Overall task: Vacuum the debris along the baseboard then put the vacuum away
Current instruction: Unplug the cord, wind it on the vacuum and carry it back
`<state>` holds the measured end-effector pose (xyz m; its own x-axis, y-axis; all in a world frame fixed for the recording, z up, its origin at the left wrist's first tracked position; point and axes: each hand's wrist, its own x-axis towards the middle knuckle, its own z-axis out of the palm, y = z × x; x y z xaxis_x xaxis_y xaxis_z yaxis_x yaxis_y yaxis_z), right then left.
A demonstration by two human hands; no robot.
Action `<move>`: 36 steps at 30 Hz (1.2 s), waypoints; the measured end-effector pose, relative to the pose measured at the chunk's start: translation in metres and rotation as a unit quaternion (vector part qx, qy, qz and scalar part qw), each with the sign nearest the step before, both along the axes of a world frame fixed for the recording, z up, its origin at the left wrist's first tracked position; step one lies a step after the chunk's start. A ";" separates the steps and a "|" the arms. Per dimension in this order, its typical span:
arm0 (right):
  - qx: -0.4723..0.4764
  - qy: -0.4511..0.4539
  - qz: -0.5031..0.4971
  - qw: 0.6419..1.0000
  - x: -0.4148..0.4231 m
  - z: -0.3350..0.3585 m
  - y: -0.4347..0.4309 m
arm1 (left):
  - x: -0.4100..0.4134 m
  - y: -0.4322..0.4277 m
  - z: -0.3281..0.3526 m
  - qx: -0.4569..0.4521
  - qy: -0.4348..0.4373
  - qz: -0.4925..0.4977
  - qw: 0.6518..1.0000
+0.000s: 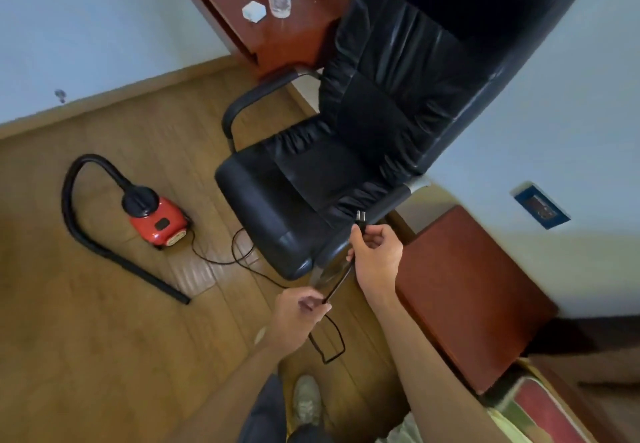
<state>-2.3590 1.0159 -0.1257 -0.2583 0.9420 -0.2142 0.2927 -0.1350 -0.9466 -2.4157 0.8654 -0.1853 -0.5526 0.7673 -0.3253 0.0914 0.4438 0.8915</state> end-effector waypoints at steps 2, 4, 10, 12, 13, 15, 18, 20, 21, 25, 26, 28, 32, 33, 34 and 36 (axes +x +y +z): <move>-0.009 0.014 0.025 1.000 -0.017 0.001 -0.015 | -0.009 -0.020 0.003 0.007 0.002 0.039 0.999; -0.008 0.022 0.054 0.998 -0.038 0.001 -0.031 | -0.019 -0.040 0.006 0.014 0.013 0.068 0.998; 0.003 0.041 0.157 0.987 -0.104 0.006 -0.082 | -0.060 -0.094 0.010 0.008 0.030 0.172 0.985; 0.014 0.041 0.189 0.981 -0.127 0.007 -0.099 | -0.076 -0.110 0.011 0.007 0.044 0.199 0.979; 0.022 0.040 0.204 0.978 -0.138 0.007 -0.106 | -0.085 -0.118 0.012 0.008 0.052 0.211 0.976; 0.036 0.043 0.232 0.971 -0.163 0.009 -0.122 | -0.104 -0.133 0.011 0.011 0.062 0.233 0.971; 0.059 0.043 0.262 0.962 -0.204 0.013 -0.143 | -0.134 -0.153 0.010 0.014 0.064 0.252 0.966; 0.068 0.050 0.282 0.956 -0.233 0.017 -0.156 | -0.157 -0.164 0.009 0.017 0.066 0.268 0.961; 0.072 0.055 0.294 0.952 -0.248 0.019 -0.163 | -0.169 -0.168 0.007 0.018 0.067 0.280 0.958; 0.082 0.053 0.335 0.937 -0.307 0.023 -0.185 | -0.219 -0.185 0.005 0.019 0.062 0.322 0.945; 0.087 0.055 0.341 0.935 -0.321 0.025 -0.190 | -0.232 -0.189 0.005 0.023 0.059 0.333 0.941; 0.102 0.056 0.355 0.928 -0.350 0.026 -0.200 | -0.257 -0.196 0.006 0.030 0.056 0.352 0.934; 0.100 0.063 0.369 0.922 -0.397 0.033 -0.216 | -0.300 -0.205 0.005 0.032 0.046 0.368 0.928; 0.098 0.066 0.373 0.920 -0.408 0.035 -0.218 | -0.310 -0.206 0.005 0.036 0.043 0.370 0.927; 0.097 0.070 0.377 0.918 -0.418 0.037 -0.221 | -0.319 -0.205 0.006 0.040 0.041 0.370 0.927; 0.094 0.075 0.380 0.917 -0.439 0.040 -0.225 | -0.337 -0.205 0.009 0.047 0.042 0.376 0.925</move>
